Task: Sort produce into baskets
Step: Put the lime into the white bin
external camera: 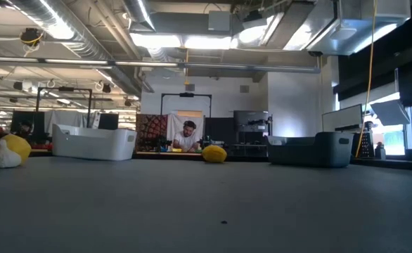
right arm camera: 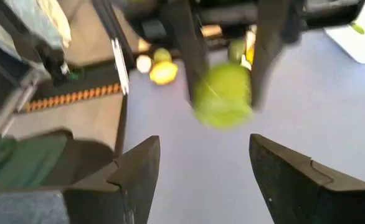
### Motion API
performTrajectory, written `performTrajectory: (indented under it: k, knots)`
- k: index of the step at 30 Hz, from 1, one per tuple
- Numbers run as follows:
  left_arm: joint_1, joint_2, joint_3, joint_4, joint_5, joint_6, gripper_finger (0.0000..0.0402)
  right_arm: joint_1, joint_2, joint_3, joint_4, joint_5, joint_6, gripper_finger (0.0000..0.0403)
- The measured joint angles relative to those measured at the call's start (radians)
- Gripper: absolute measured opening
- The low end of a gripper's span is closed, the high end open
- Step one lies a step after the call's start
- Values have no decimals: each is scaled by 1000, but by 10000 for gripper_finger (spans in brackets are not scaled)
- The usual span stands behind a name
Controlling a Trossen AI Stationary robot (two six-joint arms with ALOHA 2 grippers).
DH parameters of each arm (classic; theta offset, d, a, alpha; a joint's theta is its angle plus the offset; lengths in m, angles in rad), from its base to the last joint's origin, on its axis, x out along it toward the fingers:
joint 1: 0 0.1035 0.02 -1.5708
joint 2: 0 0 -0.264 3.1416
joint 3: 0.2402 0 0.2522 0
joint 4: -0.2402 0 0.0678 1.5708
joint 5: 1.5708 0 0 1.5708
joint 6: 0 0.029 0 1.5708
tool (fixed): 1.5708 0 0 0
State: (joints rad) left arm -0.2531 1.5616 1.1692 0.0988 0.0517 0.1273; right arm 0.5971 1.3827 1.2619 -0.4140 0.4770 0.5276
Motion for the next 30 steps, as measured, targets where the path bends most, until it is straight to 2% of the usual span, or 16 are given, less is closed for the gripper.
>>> performTrajectory:
  k: [5, 10, 13, 22, 25, 30]
  knots:
    - [-1, -7, 0, -2, 167, -53, 171, 61, 7, -1, -54, 40, 3, 244]
    - [-1, -13, 0, 3, 348, -32, 172, 86, 45, -1, -59, 66, 1, 244]
    - [-2, -16, 0, 3, 391, -17, 172, 83, 71, -1, -59, 71, -1, 244]
    - [18, -16, 0, -20, 377, -35, 173, 83, 138, -1, -60, 98, -2, 243]
    - [41, -20, 0, -76, 290, -47, 173, 83, 166, -1, -68, 136, -3, 243]
    - [81, -21, 0, -242, 80, -75, 173, 75, 223, -1, -140, 188, 31, 243]
